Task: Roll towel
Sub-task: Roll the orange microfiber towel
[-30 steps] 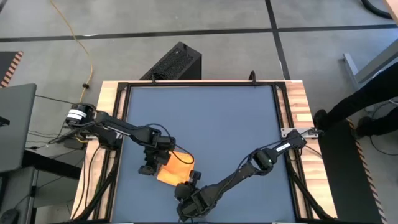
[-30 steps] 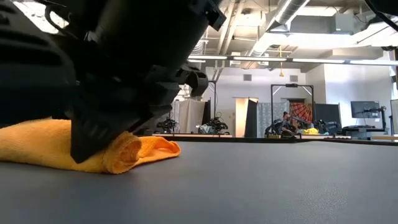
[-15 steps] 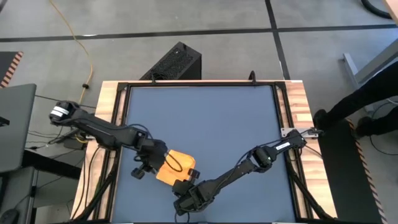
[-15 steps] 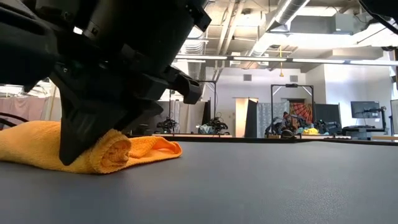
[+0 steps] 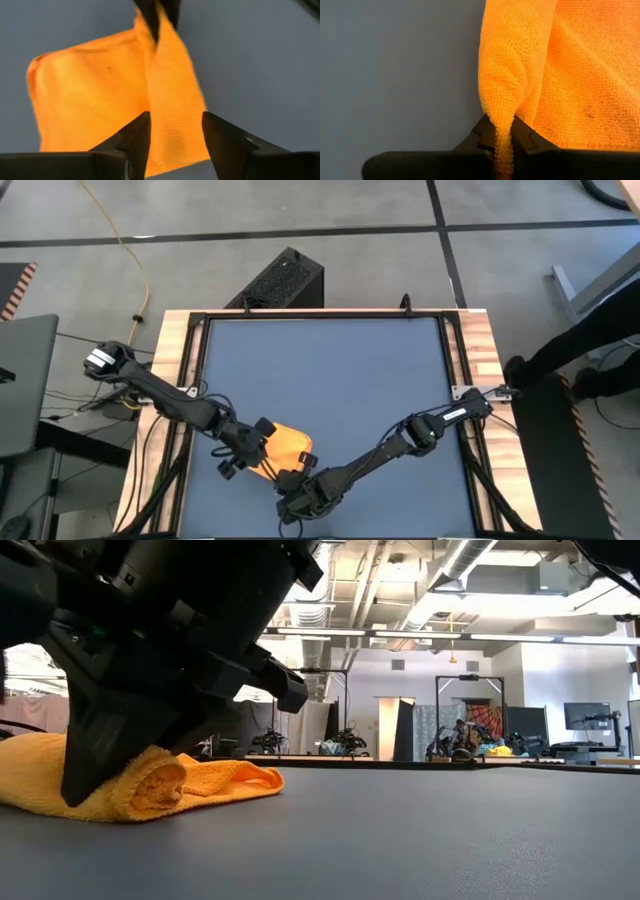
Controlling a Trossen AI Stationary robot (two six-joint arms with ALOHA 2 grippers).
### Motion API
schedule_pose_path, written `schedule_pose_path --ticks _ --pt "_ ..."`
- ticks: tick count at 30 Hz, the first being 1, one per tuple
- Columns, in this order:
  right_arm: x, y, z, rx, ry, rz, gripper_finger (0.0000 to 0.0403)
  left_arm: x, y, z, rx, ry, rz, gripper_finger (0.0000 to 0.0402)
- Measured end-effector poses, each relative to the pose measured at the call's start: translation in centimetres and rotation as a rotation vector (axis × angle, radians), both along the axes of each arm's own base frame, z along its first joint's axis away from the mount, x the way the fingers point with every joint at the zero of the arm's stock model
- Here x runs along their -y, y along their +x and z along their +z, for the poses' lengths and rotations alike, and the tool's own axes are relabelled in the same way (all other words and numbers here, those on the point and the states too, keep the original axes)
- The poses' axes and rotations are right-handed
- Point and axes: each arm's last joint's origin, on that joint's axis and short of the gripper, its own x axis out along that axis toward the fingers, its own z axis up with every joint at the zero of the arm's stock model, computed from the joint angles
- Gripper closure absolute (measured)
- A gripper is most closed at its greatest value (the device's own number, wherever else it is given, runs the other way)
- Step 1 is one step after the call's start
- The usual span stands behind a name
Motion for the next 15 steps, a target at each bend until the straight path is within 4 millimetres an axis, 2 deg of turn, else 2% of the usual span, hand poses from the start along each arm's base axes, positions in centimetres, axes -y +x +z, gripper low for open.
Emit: schedule_pose_path --ticks 7,15 --pt "0.0 0.0 0.1 0.015 0.010 -0.023 0.0367 0.3 0.0 -1.4 -0.051 -0.034 0.049 0.0183" --pt "0.2 0.2 0.2 0.026 0.097 -0.103 0.0367 0.5 0.3 -3.1 -0.140 -0.041 0.112 0.0178"
